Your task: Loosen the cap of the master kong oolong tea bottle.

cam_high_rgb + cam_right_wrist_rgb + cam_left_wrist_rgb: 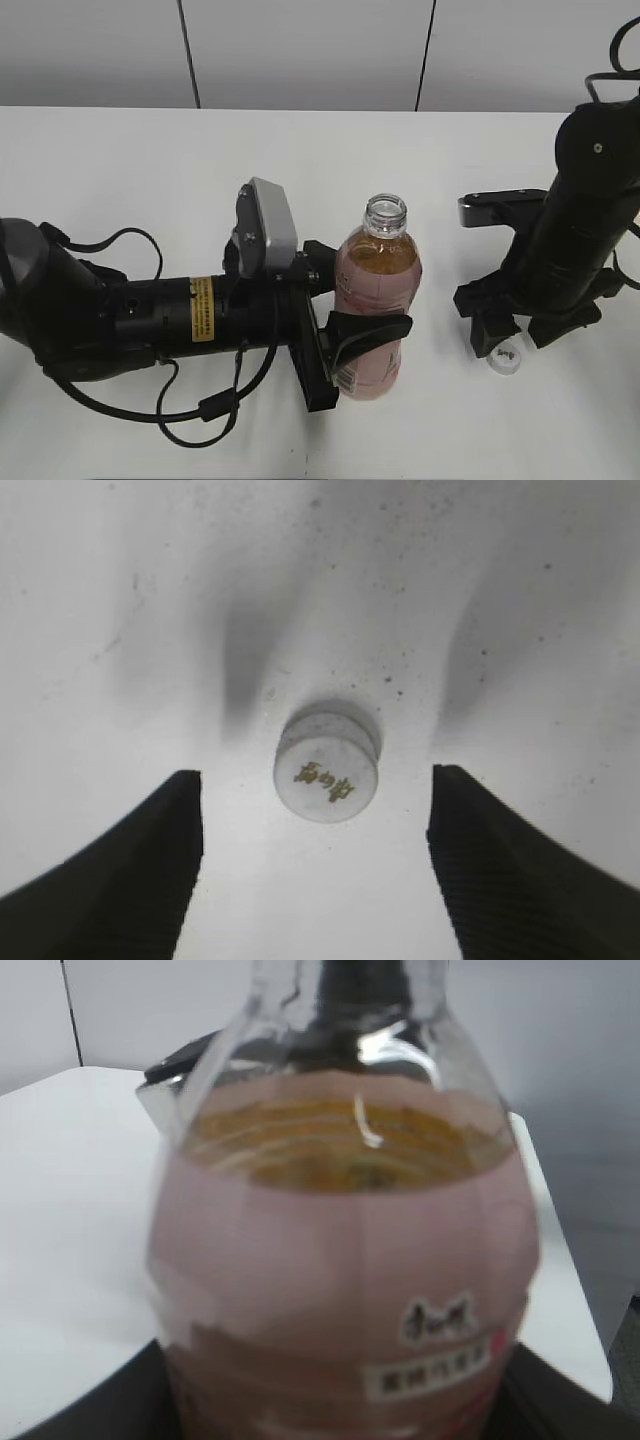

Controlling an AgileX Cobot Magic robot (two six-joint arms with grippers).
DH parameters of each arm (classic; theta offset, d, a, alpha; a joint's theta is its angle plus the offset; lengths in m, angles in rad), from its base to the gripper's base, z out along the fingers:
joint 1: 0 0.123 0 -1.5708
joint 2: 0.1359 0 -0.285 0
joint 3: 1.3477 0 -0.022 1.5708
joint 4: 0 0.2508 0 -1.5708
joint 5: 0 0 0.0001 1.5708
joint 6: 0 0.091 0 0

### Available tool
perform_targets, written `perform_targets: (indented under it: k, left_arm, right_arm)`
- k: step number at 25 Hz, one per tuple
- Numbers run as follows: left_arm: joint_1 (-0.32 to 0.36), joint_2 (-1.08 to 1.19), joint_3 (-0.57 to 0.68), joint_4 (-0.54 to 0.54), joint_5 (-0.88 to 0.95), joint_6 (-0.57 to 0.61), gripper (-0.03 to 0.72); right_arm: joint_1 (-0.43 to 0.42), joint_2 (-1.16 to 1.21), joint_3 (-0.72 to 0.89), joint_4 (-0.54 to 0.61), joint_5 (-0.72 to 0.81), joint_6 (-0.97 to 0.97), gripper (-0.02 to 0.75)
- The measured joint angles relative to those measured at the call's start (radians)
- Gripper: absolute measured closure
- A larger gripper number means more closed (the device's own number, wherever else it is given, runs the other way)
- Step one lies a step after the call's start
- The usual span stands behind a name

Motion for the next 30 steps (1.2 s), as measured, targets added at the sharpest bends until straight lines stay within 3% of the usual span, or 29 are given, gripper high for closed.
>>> perform_targets:
  k: [3, 11, 18, 30]
  left_arm:
    - [0.0, 0.0, 0.0, 0.011, -0.001, 0.0, 0.286]
    - [0.001, 0.0, 0.0, 0.035, -0.003, -0.003, 0.162]
    - [0.014, -0.011, 0.0, 0.047, 0.001, -0.003, 0.155]
    - [0.079, -0.034, 0.0, 0.212, 0.024, -0.061, 0.155]
  right_arm:
    - [0.0, 0.0, 0.0, 0.011, 0.007, -0.013, 0.191]
    - [0.0, 0.0, 0.0, 0.019, 0.016, -0.017, 0.186]
    - [0.0, -0.002, 0.0, 0.019, 0.03, -0.017, 0.185]
    - [-0.001, -0.065, 0.0, 0.019, 0.035, -0.021, 0.185]
